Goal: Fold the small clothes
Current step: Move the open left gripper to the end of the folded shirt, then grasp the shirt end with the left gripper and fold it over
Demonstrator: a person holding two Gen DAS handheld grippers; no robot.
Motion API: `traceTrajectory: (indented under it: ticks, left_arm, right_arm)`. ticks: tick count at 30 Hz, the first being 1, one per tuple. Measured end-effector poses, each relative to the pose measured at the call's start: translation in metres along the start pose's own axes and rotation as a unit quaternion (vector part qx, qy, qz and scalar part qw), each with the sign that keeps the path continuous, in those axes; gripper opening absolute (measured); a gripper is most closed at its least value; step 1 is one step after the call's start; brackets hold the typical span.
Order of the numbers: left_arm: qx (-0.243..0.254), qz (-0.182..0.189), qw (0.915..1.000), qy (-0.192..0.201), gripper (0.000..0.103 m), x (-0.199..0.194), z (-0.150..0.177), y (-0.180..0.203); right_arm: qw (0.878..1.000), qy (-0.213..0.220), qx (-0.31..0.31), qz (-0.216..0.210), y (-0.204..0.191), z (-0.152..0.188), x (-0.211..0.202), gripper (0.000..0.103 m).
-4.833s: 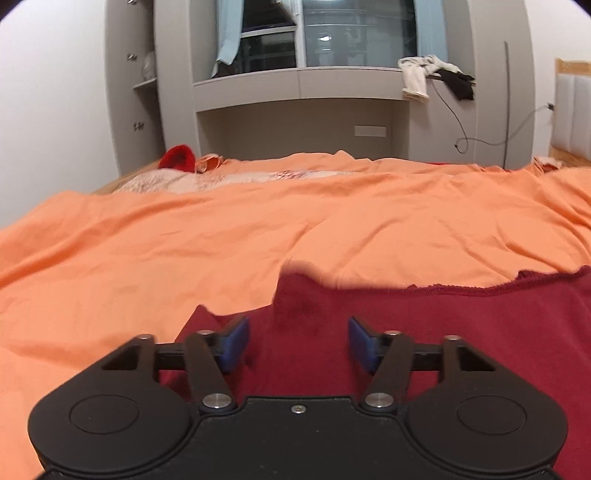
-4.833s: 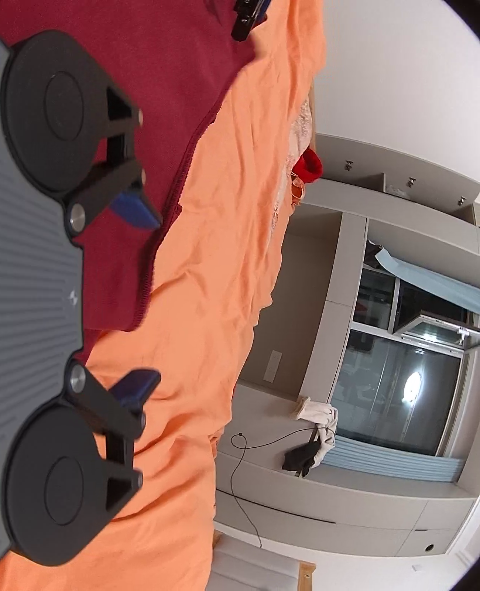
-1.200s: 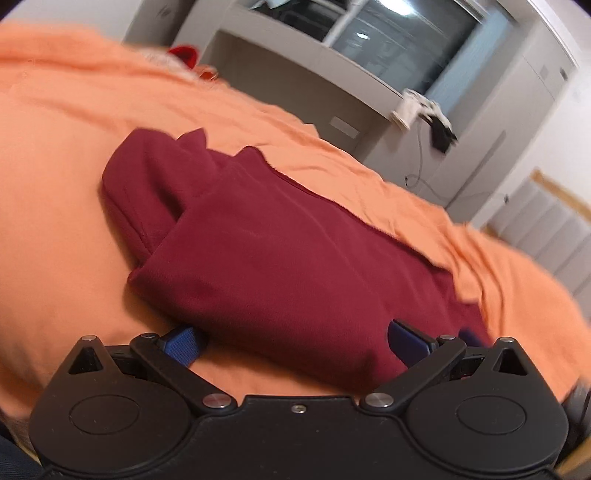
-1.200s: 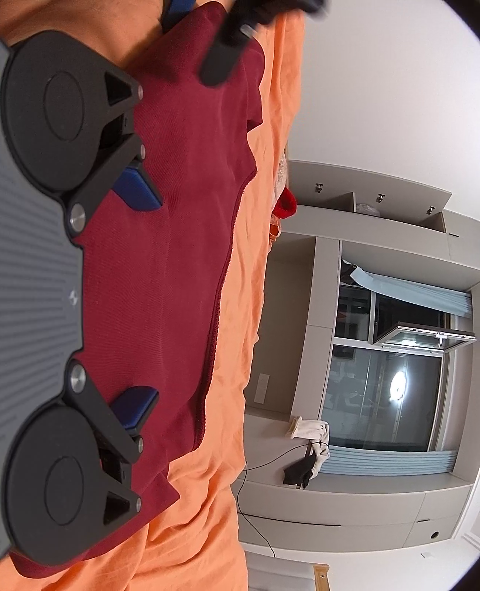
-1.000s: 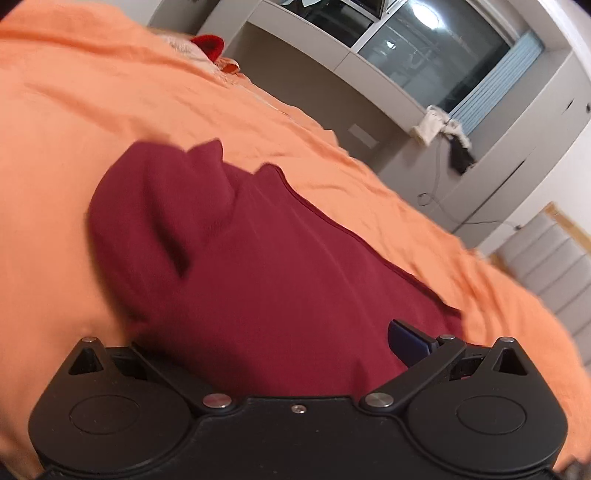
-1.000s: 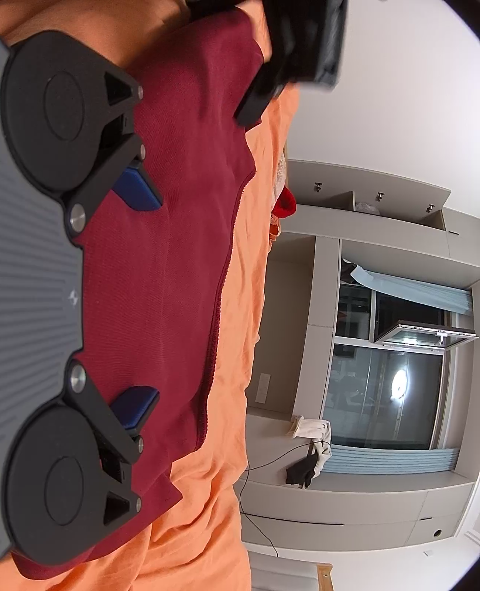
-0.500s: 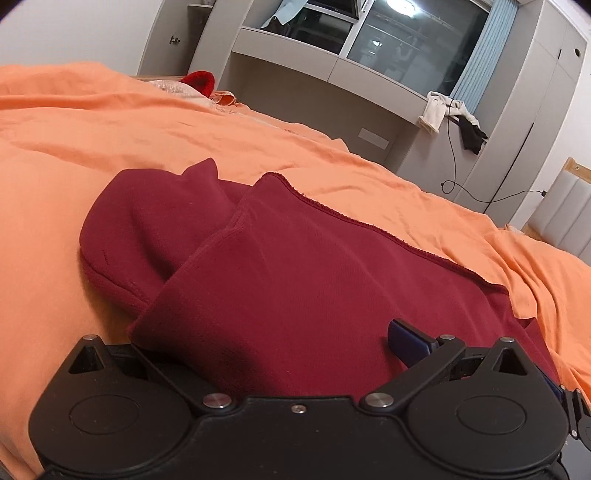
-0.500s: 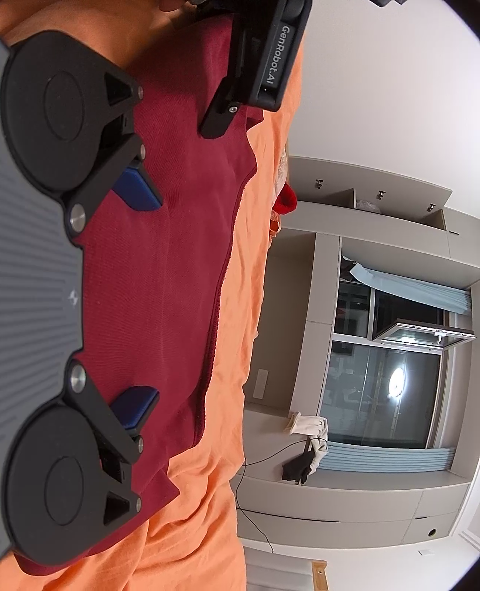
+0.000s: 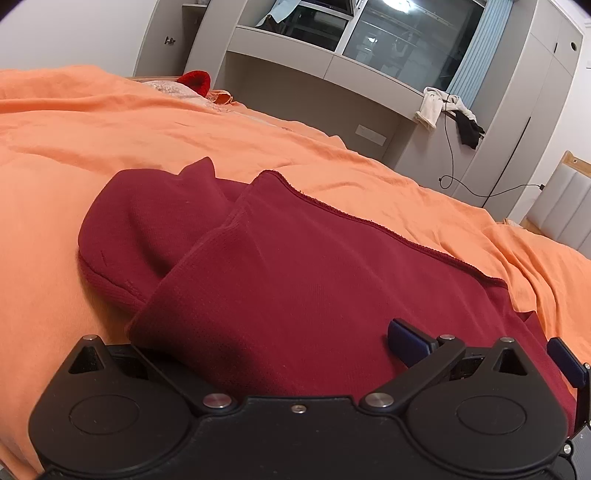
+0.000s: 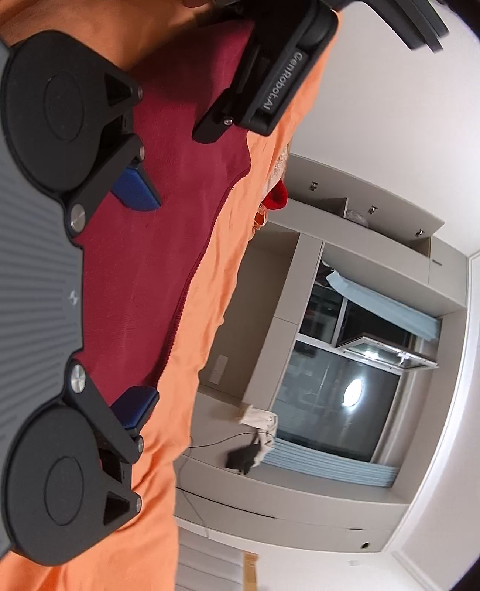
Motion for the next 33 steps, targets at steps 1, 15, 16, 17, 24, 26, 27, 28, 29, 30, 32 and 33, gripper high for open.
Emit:
traceTrajectory:
  ticks: [1, 15, 16, 17, 24, 26, 27, 28, 29, 30, 32, 33]
  left_arm:
    - [0.0, 0.0, 1.0, 0.0, 0.102, 0.0, 0.0, 0.0]
    - [-0.054, 0.012, 0.9983, 0.02, 0.102, -0.005, -0.002, -0.01]
    - [-0.064, 0.014, 0.9976, 0.025, 0.102, -0.006, -0.001, -0.012]
    - [-0.072, 0.016, 0.9968, 0.03, 0.102, -0.007, -0.002, -0.013]
    - [-0.114, -0.004, 0.9914, 0.063, 0.083, -0.016, 0.0, -0.024]
    - [-0.125, -0.008, 0.9899, 0.066, 0.076, -0.016, -0.002, -0.028]
    - [-0.127, -0.011, 0.9896, 0.067, 0.071, -0.017, -0.002, -0.029]
    - [-0.127, -0.015, 0.9893, 0.069, 0.064, -0.017, -0.003, -0.03]
    - [-0.127, -0.018, 0.9892, 0.07, 0.059, -0.016, -0.003, -0.031]
    - [-0.128, -0.021, 0.9892, 0.069, 0.05, -0.015, -0.004, -0.031]
    - [-0.131, -0.022, 0.9888, 0.068, 0.036, -0.013, -0.008, -0.032]
    - [-0.131, -0.022, 0.9888, 0.067, 0.031, -0.011, -0.01, -0.032]
  right_arm:
    - [1.0, -0.002, 0.0, -0.003, 0.0, 0.0, 0.001, 0.103]
    - [0.997, 0.016, -0.078, 0.002, -0.023, 0.006, 0.006, 0.103]
    - [0.997, 0.016, -0.077, 0.001, -0.023, 0.006, 0.007, 0.103]
    - [0.997, 0.016, -0.076, 0.001, -0.023, 0.006, 0.008, 0.103]
    - [0.998, 0.027, -0.049, -0.03, -0.012, -0.004, 0.008, 0.103]
    - [0.999, 0.019, -0.037, -0.034, -0.01, -0.004, 0.008, 0.103]
    - [0.999, 0.012, -0.038, -0.036, -0.011, -0.004, 0.011, 0.103]
    - [0.998, 0.007, -0.042, -0.037, -0.011, -0.003, 0.012, 0.103]
    - [0.998, 0.004, -0.048, -0.036, -0.012, -0.002, 0.012, 0.103]
    - [0.998, 0.004, -0.05, -0.035, -0.014, -0.002, 0.011, 0.103]
    - [0.998, 0.003, -0.052, -0.037, -0.014, -0.002, 0.01, 0.103]
    - [0.998, 0.002, -0.053, -0.041, -0.012, -0.003, 0.01, 0.103]
Point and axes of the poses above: each gripper's, at about its wrist camera, not at the fingertips, and x roughly the way its jaws point, y to its right, z to its underside, the point moved 1 cm from there along x, roughly the way its jaws point, and after that the axes turned 7 degrees about y, right-handed, at the moved point
